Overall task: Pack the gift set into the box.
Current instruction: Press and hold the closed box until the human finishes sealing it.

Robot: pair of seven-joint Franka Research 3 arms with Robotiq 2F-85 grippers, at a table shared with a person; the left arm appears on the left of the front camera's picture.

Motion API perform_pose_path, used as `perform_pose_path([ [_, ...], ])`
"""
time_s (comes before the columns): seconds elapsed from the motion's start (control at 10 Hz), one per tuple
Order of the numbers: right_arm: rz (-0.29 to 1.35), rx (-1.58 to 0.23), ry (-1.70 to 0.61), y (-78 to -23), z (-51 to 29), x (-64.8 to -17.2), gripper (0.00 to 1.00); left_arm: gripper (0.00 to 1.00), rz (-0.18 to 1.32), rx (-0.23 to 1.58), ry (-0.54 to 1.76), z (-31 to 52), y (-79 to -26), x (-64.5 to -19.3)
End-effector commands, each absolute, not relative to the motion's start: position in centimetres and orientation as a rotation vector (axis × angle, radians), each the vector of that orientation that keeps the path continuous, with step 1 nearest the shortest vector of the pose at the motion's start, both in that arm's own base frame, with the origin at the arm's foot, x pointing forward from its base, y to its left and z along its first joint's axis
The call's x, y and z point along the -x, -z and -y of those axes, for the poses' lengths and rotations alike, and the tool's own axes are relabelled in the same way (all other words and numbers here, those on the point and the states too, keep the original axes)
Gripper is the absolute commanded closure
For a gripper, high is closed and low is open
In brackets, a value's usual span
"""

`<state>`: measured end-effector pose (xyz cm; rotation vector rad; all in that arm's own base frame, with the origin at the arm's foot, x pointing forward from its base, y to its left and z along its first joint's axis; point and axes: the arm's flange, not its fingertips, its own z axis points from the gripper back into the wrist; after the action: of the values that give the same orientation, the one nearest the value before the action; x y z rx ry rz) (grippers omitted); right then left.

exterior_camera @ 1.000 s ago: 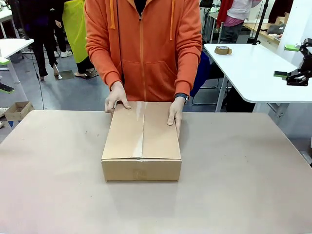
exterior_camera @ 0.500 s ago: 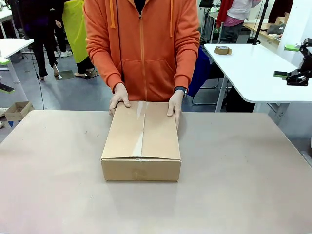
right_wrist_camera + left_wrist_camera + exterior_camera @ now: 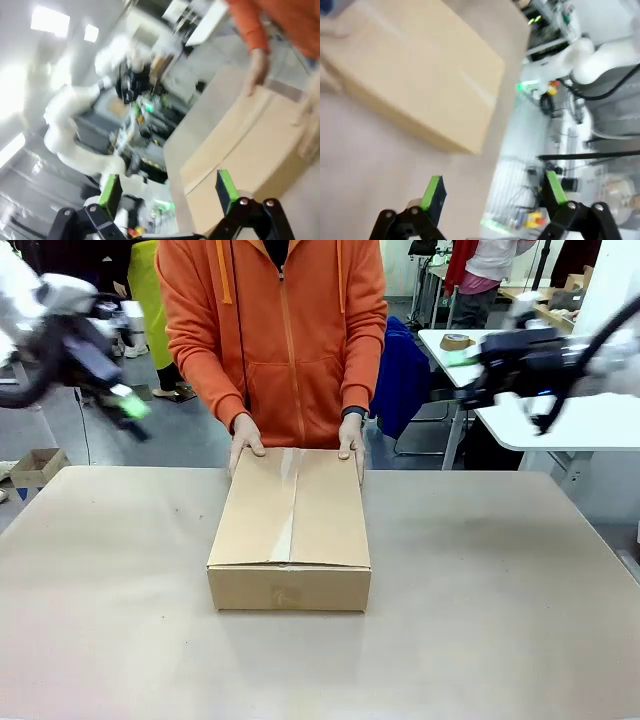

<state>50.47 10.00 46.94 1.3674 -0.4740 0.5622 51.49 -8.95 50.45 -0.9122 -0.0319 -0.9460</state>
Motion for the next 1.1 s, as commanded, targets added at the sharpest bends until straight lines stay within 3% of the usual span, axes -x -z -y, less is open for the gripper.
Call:
perform_pose_path([
  [0.0, 0.833, -1.391, -1.092, -42.6, -10.7, -48.0, 0.00, 0.00, 0.475, 1.168, 1.268, 5.4, -47.4, -51.5],
  [0.2, 0.966, -1.109, -1.210, -40.8, -10.9, -48.0, 0.00, 0.00, 0.637, 1.255, 1.176, 3.9, -47.3, -51.4],
  [0.3, 0.980, -0.951, -1.089, -41.5, -9.2, -49.9, 0.00, 0.00, 0.691, 1.266, 1.131, 3.1, -47.4, -51.2],
  [0.4, 0.708, -1.251, -1.016, -41.9, -13.0, -47.9, 0.00, 0.00, 0.501, 1.076, 1.089, 5.9, -47.7, -52.8],
  [0.5, 0.708, -1.251, -1.016, -41.9, -13.0, -47.9, 0.00, 0.00, 0.501, 1.076, 1.089, 5.9, -47.7, -52.8],
  [0.6, 0.841, -1.120, -1.098, -41.2, -10.4, -48.7, 0.00, 0.00, 0.501, 1.076, 1.089, 5.9, -47.7, -52.8],
  [0.7, 0.796, -1.190, -1.303, -40.9, -12.0, -49.7, 0.00, 0.00, 0.605, 1.134, 1.091, 3.8, -47.3, -52.6],
  [0.8, 0.946, -1.127, -1.561, -39.5, -15.1, -50.5, 0.00, 0.00, 0.891, 1.139, 1.224, 5.9, -46.4, -52.7],
  [0.9, 1.082, -1.124, -1.678, -37.4, -17.4, -51.5, 0.00, 0.00, 1.111, 1.182, 1.359, 6.5, -45.3, -52.4],
  [1.0, 1.156, -1.082, -1.700, -35.6, -19.1, -52.7, 0.00, 0.00, 1.199, 1.205, 1.409, 6.8, -44.3, -52.4],
])
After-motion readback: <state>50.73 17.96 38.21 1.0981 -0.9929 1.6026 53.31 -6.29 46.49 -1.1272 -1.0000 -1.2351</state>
